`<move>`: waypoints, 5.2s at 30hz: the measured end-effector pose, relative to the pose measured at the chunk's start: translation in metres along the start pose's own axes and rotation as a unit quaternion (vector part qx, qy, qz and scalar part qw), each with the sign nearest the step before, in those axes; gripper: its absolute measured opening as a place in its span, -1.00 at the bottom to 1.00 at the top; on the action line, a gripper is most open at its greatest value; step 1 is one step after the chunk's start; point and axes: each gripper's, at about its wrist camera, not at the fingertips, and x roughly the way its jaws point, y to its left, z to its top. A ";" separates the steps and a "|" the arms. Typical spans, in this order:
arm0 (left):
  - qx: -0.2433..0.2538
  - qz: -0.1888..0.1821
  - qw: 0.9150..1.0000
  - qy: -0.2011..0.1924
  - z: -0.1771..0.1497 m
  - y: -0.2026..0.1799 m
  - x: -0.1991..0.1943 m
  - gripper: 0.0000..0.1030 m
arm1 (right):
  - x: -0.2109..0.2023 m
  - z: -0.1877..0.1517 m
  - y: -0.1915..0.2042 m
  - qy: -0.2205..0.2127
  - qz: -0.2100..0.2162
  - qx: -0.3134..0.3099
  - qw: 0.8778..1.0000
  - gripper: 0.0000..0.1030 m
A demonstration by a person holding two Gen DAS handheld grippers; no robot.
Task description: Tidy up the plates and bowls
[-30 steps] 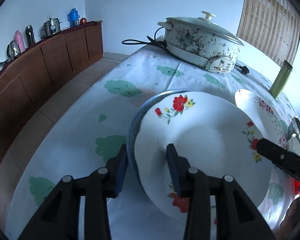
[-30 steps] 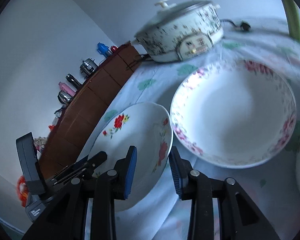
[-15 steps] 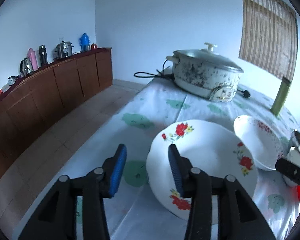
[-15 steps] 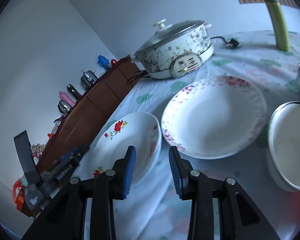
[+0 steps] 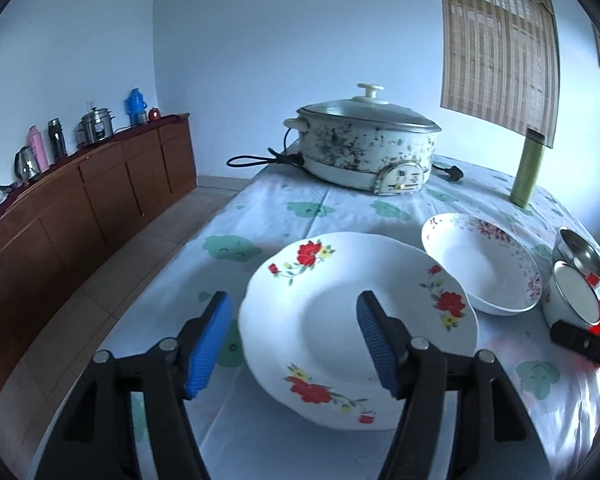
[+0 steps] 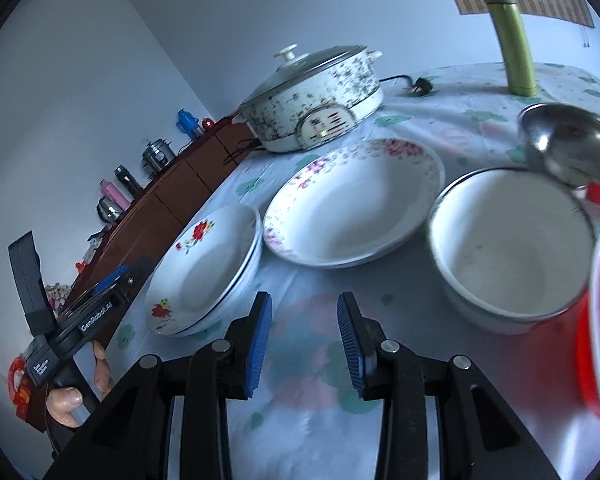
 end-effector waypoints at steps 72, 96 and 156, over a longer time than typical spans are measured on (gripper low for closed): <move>0.005 -0.065 0.959 0.276 0.084 -0.125 0.165 -0.49 | 0.098 0.124 -0.068 0.103 -0.164 0.051 0.980 -0.51; -0.055 -0.097 0.961 0.253 0.088 -0.119 0.170 -0.65 | 0.101 0.128 -0.083 0.087 -0.153 0.108 0.979 -0.62; -0.078 -0.110 0.969 0.205 0.095 -0.052 0.095 -0.63 | 0.081 0.110 -0.026 0.107 -0.042 0.099 0.988 -0.66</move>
